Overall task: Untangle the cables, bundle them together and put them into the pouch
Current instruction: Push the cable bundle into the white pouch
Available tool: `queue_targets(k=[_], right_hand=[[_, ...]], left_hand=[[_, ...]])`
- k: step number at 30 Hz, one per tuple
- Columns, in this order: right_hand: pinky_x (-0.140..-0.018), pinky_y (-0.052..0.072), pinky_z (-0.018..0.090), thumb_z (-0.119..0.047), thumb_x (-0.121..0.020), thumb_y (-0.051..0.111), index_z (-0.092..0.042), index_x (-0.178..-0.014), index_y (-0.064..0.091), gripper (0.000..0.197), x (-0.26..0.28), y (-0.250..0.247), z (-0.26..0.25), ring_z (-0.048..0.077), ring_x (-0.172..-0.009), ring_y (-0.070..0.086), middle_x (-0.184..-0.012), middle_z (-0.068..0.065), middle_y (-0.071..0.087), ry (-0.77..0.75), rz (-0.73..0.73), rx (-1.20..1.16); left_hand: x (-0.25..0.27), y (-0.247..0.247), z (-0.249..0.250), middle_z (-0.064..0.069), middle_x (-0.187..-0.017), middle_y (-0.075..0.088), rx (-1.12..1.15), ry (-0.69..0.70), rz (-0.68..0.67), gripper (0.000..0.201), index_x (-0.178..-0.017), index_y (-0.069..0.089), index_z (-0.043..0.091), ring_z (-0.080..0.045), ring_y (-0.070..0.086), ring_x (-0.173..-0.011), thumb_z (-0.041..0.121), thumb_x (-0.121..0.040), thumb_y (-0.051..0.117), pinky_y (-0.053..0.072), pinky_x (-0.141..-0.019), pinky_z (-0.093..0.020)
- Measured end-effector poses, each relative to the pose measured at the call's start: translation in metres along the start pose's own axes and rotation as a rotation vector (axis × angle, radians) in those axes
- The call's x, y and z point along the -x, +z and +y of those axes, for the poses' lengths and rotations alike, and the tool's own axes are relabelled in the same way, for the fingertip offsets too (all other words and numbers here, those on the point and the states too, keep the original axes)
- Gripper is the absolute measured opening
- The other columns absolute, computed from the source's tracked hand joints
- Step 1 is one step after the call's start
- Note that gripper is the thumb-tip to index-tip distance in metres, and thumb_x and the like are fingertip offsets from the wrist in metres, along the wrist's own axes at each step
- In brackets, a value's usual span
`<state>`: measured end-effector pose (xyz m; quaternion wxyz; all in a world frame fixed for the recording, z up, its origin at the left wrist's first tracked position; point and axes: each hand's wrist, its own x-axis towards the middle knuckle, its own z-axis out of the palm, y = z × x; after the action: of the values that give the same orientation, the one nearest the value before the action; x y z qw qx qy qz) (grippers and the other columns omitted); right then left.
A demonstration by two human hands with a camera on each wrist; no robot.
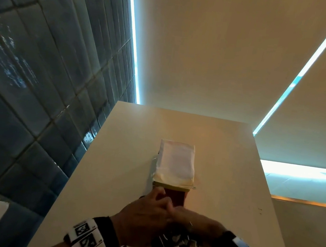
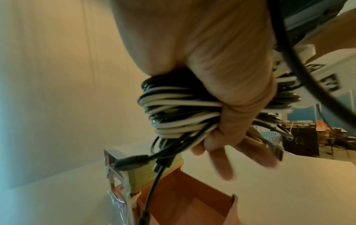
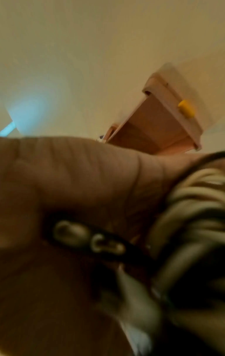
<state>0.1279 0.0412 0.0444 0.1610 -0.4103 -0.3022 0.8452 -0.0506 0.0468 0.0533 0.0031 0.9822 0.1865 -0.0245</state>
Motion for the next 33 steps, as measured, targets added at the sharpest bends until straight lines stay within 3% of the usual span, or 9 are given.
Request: queue_targets(k=[4, 7, 9, 12, 15, 20, 24, 29, 33], right_hand=[[-0.092, 0.052, 0.034, -0.008, -0.094, 0.055, 0.000, -0.123, 0.057, 0.030, 0.006, 0.009, 0.012, 0.024, -0.105, 0.065, -0.115, 0.014, 0.067, -0.064, -0.141, 0.106], [-0.101, 0.047, 0.039, -0.008, -0.087, 0.064, -0.007, -0.116, 0.064, 0.029, 0.000, 0.012, 0.026, 0.024, -0.107, 0.064, -0.116, 0.011, 0.067, -0.010, -0.014, 0.168], [-0.091, 0.055, 0.037, -0.010, -0.082, 0.066, -0.006, -0.106, 0.070, 0.025, -0.001, 0.011, 0.031, 0.021, -0.093, 0.068, -0.105, 0.010, 0.071, 0.023, 0.078, 0.143], [-0.054, 0.053, 0.028, -0.012, -0.077, 0.068, 0.001, -0.096, 0.071, 0.024, -0.001, 0.009, 0.030, 0.026, -0.065, 0.064, -0.082, 0.017, 0.068, 0.112, 0.122, -0.046], [-0.048, 0.045, 0.024, -0.019, -0.075, 0.067, -0.003, -0.082, 0.072, 0.017, -0.004, 0.007, 0.028, 0.026, -0.059, 0.058, -0.072, 0.013, 0.063, 0.128, 0.170, -0.206], [-0.041, 0.046, 0.023, -0.021, -0.079, 0.061, -0.004, -0.081, 0.071, 0.020, -0.036, -0.014, 0.036, 0.022, -0.051, 0.054, -0.070, 0.013, 0.062, 0.154, 0.265, -0.458], [-0.043, 0.050, 0.024, -0.022, -0.073, 0.064, 0.001, -0.081, 0.067, 0.025, -0.062, -0.032, 0.046, 0.021, -0.055, 0.055, -0.078, 0.018, 0.065, 0.172, 0.301, -0.581], [-0.040, 0.049, 0.023, -0.014, -0.088, 0.050, 0.001, -0.082, 0.064, 0.021, -0.078, -0.042, 0.039, 0.023, -0.047, 0.063, -0.066, 0.015, 0.066, 0.135, 0.359, -0.536], [-0.072, 0.059, 0.046, -0.006, -0.080, 0.061, 0.005, -0.112, 0.064, 0.034, -0.102, -0.045, 0.044, 0.040, -0.094, 0.069, -0.107, 0.026, 0.069, 0.041, 0.545, -0.344]], left_hand=[[-0.006, 0.004, -0.006, 0.009, -0.078, 0.058, -0.051, -0.047, -0.036, 0.015, -0.086, 0.048, 0.027, -0.017, 0.048, -0.090, 0.037, -0.078, 0.056, 0.037, -0.096, -0.051], [-0.011, 0.016, -0.002, 0.006, -0.088, 0.058, -0.138, -0.029, -0.035, 0.018, -0.090, 0.051, 0.024, -0.021, 0.049, -0.098, 0.038, -0.080, 0.050, 0.031, -0.100, -0.056], [-0.014, 0.025, -0.003, 0.002, -0.098, 0.055, -0.133, -0.116, 0.000, 0.024, -0.095, 0.053, 0.024, -0.023, 0.049, -0.103, 0.042, -0.080, 0.049, 0.028, -0.102, -0.059], [-0.015, 0.033, -0.009, -0.005, -0.117, 0.052, -0.061, -0.447, 0.025, 0.058, -0.115, 0.052, 0.019, -0.028, 0.051, -0.114, 0.057, -0.071, 0.051, 0.025, -0.101, -0.059], [-0.005, 0.034, -0.010, -0.001, -0.134, 0.038, 0.266, -0.879, 0.125, 0.099, -0.136, 0.035, 0.019, -0.025, 0.035, -0.128, 0.071, -0.051, 0.037, 0.024, -0.103, -0.050], [0.008, 0.090, 0.004, 0.003, -0.119, 0.039, 0.729, -1.347, 0.107, 0.069, -0.119, 0.035, 0.022, -0.021, 0.045, -0.113, 0.059, -0.070, 0.066, 0.042, -0.086, -0.034], [-0.002, 0.136, 0.006, -0.004, -0.125, 0.045, 0.849, -1.364, 0.005, 0.065, -0.127, 0.036, 0.019, -0.024, 0.049, -0.114, 0.054, -0.080, 0.063, 0.045, -0.088, -0.035], [-0.015, 0.156, 0.004, -0.001, -0.112, 0.059, 0.921, -1.373, 0.115, 0.038, -0.119, 0.045, 0.029, -0.021, 0.059, -0.100, 0.045, -0.086, 0.057, 0.049, -0.078, -0.034], [-0.015, 0.162, 0.003, -0.001, -0.106, 0.063, 0.947, -1.332, 0.195, 0.021, -0.114, 0.054, 0.028, -0.021, 0.059, -0.096, 0.030, -0.093, 0.051, 0.050, -0.081, -0.038]])
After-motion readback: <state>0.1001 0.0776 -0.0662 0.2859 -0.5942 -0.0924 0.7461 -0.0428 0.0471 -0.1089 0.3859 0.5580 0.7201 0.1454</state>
